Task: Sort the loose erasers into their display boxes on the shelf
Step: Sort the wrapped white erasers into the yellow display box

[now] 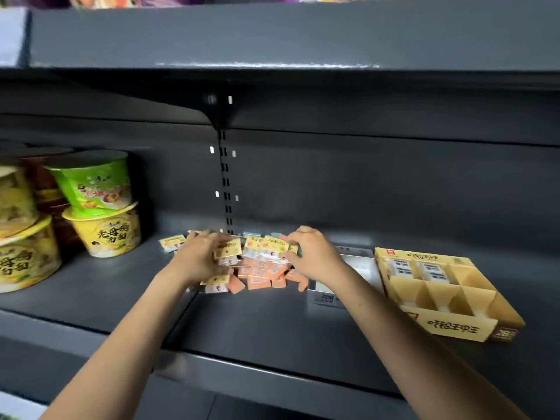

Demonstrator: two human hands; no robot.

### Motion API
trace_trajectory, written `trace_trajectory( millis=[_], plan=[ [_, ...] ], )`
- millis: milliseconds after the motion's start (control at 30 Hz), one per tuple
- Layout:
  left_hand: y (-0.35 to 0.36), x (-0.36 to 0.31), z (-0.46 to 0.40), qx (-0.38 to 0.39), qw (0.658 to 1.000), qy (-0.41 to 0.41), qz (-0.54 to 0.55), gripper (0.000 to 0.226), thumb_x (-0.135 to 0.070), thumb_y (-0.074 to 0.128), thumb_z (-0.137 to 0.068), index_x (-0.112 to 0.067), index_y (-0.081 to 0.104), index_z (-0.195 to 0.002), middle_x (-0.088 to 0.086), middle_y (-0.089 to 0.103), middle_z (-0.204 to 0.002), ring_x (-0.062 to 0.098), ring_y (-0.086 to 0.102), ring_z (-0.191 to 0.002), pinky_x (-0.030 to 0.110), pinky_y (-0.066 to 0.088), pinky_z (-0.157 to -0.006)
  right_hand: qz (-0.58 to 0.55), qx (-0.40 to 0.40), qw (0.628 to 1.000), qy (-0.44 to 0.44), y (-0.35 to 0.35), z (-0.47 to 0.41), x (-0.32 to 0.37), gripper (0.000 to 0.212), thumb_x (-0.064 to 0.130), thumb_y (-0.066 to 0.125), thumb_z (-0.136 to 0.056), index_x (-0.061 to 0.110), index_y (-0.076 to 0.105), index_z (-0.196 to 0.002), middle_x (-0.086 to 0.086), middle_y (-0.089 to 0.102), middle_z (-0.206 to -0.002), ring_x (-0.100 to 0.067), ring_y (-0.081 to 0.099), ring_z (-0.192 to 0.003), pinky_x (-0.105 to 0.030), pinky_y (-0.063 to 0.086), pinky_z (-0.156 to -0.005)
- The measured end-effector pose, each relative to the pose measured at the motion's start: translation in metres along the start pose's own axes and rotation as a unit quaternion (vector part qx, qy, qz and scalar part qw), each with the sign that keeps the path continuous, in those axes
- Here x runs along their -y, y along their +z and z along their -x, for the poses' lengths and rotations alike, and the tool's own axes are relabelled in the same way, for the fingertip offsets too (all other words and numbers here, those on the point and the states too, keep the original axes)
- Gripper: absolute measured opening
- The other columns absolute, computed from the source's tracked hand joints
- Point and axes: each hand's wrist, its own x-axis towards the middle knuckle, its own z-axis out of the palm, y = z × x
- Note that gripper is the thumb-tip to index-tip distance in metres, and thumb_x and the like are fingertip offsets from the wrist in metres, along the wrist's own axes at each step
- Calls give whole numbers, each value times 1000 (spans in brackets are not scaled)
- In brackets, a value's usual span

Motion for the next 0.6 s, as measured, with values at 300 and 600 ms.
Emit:
trace_trajectory(
  millis=[300, 600],
  plan=[
    [12, 29, 2, -21, 999, 27, 0, 58, -43, 68, -75, -25, 52, -128, -3, 61, -119, 21, 49, -114, 30, 36, -98, 71, 17, 997, -3, 23, -11, 24, 47, 45, 64, -82, 11, 62, -114, -3, 52, -120, -21, 46, -116, -34, 43, -95],
    [14, 11, -3, -18, 994, 61, -85, 72, -50, 48, -69, -29, 41, -137, 3, 61, -111, 25, 47, -105, 27, 36, -88, 127, -19, 992, 0, 29, -11, 38, 34, 29, 60, -89, 7, 56, -115, -8, 56, -121, -24, 46, -118, -35, 42, -95]
  ],
)
